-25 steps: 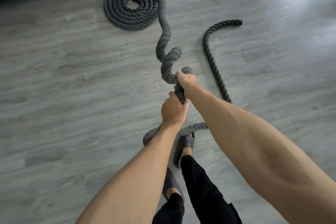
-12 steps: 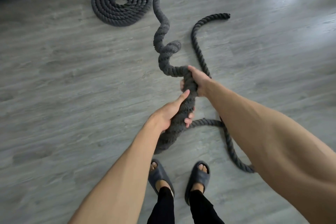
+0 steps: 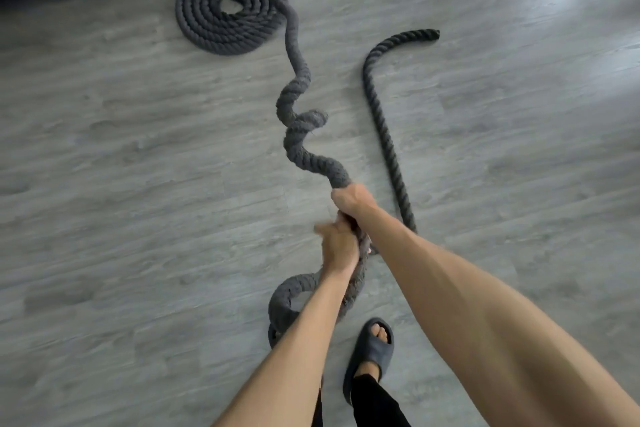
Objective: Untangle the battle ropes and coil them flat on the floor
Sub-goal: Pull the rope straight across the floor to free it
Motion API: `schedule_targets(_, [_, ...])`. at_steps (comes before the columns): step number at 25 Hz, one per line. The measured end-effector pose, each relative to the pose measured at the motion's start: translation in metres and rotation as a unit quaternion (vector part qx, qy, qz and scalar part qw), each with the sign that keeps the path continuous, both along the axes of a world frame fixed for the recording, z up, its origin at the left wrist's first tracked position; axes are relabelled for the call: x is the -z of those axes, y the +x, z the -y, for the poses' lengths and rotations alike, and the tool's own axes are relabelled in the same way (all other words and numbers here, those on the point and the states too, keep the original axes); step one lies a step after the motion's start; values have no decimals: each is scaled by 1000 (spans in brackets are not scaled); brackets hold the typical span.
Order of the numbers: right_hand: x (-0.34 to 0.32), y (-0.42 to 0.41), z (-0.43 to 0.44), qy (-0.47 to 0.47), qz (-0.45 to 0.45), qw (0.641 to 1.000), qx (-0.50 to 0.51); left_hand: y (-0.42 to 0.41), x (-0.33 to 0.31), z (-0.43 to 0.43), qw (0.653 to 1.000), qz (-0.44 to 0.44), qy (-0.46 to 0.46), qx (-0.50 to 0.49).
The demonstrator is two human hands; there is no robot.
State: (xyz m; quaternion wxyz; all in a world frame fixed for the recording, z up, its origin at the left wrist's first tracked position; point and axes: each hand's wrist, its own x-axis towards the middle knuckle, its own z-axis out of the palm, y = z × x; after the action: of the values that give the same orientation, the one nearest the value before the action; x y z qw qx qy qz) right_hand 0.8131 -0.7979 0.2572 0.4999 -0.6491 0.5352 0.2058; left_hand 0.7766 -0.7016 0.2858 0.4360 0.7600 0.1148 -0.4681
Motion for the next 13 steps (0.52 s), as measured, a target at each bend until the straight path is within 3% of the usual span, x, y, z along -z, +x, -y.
schedule_targets(2, [10, -15, 5, -30, 4, 999, 36, 11, 14, -9, 988, -84, -13, -132])
schedule_targets(4, [13, -20, 23, -12, 16, 996, 85, 29, 26, -14, 987, -107, 6, -121])
schedule_targets(6, [8, -30, 48, 106, 50, 983, 144, 48, 32, -5, 990, -116, 10, -78])
schedule_targets(9, [-2, -55, 68, 361, 86, 911, 181, 77, 27, 29, 990, -140, -23, -3])
schedule_targets(13, [-5, -88, 48, 567, 145, 778, 231, 111, 15, 78, 976, -199, -70, 54])
